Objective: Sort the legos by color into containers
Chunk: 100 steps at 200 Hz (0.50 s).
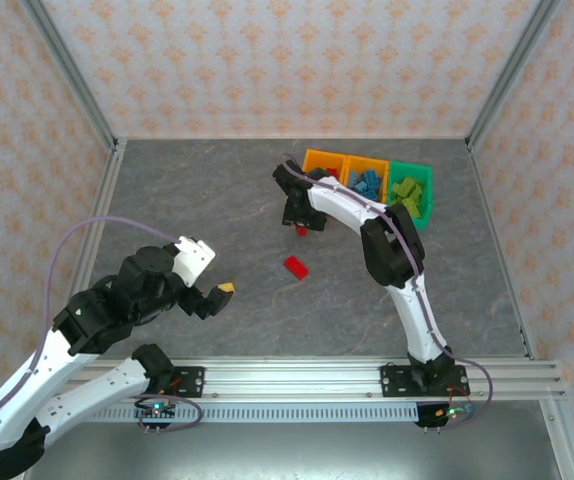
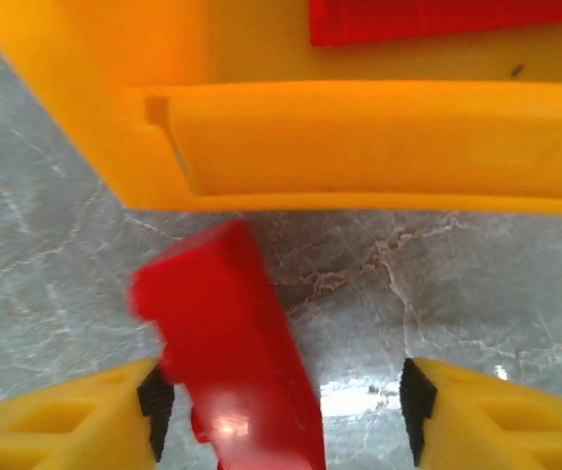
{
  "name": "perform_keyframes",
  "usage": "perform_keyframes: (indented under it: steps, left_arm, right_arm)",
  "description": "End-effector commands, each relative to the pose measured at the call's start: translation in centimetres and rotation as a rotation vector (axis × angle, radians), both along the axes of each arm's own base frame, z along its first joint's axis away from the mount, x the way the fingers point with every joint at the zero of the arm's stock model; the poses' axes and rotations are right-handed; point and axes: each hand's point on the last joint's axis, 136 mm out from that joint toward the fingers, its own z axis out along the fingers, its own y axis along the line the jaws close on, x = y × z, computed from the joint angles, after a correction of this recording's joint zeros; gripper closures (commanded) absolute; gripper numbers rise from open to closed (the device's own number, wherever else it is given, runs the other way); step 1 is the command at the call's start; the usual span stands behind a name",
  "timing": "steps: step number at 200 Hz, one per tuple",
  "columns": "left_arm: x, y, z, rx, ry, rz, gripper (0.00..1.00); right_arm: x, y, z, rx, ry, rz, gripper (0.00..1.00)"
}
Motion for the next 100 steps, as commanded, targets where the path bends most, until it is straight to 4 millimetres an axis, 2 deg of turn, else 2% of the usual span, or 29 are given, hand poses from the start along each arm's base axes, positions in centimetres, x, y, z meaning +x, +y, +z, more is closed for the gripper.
perform_keyframes:
  steps: [1, 23, 50, 60, 81, 100]
  left_arm:
    - [0.0, 0.7, -0.5, 0.008, 0.005, 0.035, 0.0]
    - [0.0, 0.7, -0.6, 0.003, 0.005, 0.036, 0.0]
    - [0.2, 0.6, -0.6, 0.001, 0.002, 0.038, 0.0]
    - [0.2, 0.5, -0.6, 0.001, 0.002, 0.037, 0.0]
    - [0.3, 0.4, -0.5, 0.004, 0.002, 0.029, 0.0]
    - [0.4, 0.3, -0.5, 0.014, -0.001, 0.026, 0.0]
  right_arm:
    - [0.2, 0.7, 0.3, 0.022, 0.005, 0.038, 0.52]
    - [-1.1, 0.8, 0.2, 0.043, 0.036, 0.037, 0.66]
    - [-3.1, 0.6, 1.7, 0.068, 0.033, 0.02, 0.81]
    - [-3.8, 0.3, 2.6, 0.075, 0.026, 0.006, 0.82]
    - [-3.8, -0.4, 6.2, 0.11, -0.059, -0.035, 0.84]
    - [-2.2, -1.2, 10.7, 0.13, -0.193, -0.066, 0.84]
